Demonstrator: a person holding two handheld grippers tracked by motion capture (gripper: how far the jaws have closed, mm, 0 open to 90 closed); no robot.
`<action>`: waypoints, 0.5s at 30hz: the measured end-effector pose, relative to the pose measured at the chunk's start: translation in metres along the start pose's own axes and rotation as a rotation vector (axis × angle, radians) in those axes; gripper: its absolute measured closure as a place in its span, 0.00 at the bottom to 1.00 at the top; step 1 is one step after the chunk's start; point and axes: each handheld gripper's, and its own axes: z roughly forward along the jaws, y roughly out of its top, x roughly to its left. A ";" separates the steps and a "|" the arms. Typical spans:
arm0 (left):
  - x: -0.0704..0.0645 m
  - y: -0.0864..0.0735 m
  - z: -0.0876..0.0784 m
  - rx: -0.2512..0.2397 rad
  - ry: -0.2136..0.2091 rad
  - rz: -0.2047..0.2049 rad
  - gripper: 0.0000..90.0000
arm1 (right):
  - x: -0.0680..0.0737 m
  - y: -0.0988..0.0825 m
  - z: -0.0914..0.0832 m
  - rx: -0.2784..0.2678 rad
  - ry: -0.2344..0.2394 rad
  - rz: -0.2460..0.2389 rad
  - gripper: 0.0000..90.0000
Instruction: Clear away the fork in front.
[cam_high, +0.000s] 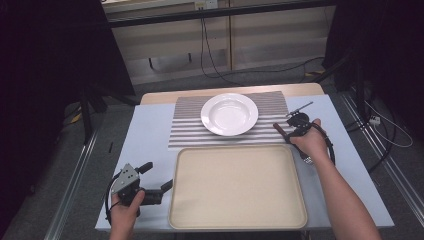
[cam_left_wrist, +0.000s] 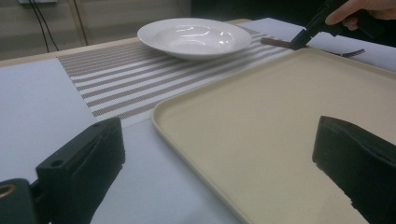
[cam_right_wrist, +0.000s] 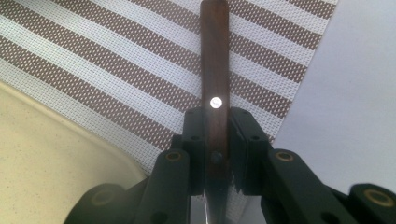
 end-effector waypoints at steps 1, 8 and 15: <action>0.000 0.000 0.001 0.000 -0.002 -0.001 0.03 | 0.000 0.000 0.000 0.000 0.001 0.000 0.87; 0.001 0.001 0.002 -0.004 0.003 -0.002 0.03 | -0.007 -0.011 -0.001 -0.082 0.049 0.032 0.87; 0.003 0.001 0.002 -0.005 0.009 -0.007 0.03 | -0.012 -0.016 -0.003 -0.151 0.077 0.054 0.87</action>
